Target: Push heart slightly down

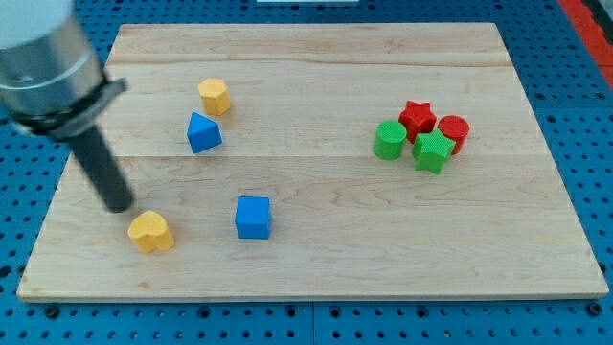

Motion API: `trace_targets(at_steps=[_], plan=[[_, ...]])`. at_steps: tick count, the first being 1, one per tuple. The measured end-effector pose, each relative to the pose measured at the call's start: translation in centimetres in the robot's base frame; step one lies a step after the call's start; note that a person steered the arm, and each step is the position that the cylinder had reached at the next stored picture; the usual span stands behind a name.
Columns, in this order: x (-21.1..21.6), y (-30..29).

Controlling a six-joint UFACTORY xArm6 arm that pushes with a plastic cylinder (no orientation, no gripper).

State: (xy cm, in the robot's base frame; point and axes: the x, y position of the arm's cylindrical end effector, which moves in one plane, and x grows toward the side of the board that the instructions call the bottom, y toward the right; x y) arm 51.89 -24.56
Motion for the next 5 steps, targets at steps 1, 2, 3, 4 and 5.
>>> trace_targets(at_steps=[1, 2, 3, 4, 5], plan=[[1.9, 0.4], [0.5, 10.6], [1.6, 10.1], [2.7, 0.2], [8.4, 2.1]])
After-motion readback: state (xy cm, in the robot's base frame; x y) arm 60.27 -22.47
